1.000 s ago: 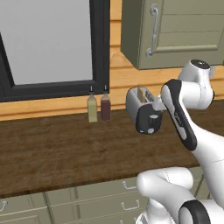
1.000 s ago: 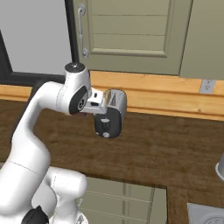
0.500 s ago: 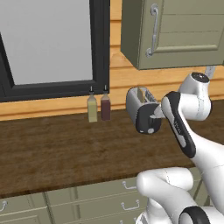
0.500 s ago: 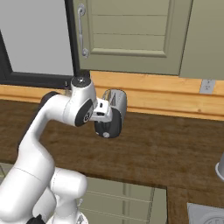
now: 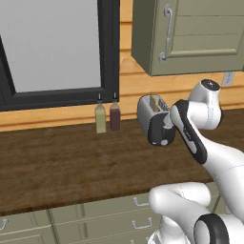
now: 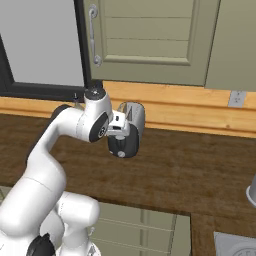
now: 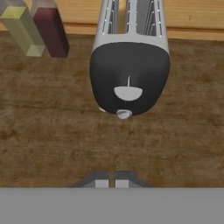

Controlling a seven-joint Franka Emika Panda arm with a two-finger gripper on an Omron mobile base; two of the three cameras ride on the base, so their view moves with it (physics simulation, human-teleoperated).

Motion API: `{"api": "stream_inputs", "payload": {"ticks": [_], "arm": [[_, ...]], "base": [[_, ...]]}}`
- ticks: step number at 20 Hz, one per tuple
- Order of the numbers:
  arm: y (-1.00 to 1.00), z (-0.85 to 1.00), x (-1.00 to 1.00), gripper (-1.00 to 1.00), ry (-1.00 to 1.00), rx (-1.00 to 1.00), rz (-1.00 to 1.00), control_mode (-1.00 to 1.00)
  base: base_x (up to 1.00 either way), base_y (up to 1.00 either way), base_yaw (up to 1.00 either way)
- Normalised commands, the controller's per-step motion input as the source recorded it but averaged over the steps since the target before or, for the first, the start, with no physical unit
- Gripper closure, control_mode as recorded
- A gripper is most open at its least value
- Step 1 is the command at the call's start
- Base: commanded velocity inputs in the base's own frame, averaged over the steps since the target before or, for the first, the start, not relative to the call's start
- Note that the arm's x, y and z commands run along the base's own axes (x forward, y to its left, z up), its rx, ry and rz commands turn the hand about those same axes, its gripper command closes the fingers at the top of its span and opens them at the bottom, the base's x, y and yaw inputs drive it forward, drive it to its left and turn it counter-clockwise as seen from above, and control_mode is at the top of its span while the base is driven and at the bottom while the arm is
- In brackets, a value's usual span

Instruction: Start the toaster. Once the lever pops up, take the bread to the plate on the dining counter.

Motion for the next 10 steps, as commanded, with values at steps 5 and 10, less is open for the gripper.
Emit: {"api": "stream_inputs", "payload": {"ticks": [5,10], "arm": [[-0.01,-0.01,0.28,1.0,0.0,0.0,0.0,-1.0],[-0.03,-0.27,0.15,1.0,0.03,0.0,0.0,-1.0]], "base": [[0.0,0.0,0.0],[0.0,0.0,0.0]]}}
